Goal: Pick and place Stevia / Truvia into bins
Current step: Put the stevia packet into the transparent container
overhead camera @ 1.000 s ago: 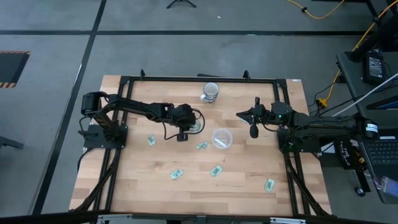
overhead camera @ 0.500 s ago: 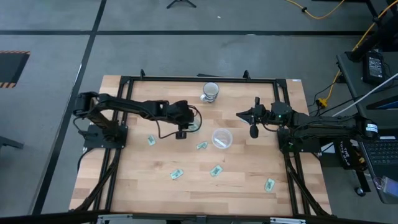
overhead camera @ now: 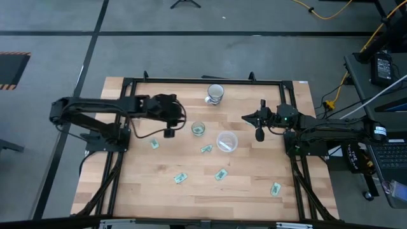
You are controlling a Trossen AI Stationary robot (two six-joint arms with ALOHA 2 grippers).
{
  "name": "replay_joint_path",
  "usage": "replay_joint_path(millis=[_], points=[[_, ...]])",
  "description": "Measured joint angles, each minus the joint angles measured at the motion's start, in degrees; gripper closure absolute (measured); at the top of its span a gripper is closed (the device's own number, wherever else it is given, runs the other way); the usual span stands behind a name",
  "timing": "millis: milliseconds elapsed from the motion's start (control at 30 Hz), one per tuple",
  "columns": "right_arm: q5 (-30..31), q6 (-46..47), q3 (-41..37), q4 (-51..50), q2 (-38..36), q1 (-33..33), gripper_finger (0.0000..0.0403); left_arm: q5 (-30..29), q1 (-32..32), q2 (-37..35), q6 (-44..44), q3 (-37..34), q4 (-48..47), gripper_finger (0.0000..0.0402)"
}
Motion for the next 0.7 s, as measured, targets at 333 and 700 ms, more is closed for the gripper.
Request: replay_joint_path(millis=[333,700], points=[[0.0,-1.11,0.0,-0.37,0.0,0.0,0.0398,1.9,0.0,-10.99,-1.49,-9.48,3.91,0.0357],[-0.02,-1.11,0.0,-0.39,0.0,0.0,0.0398,5.07,0.0,-21.04,-1.62,-26.19,20.31,0.0399]])
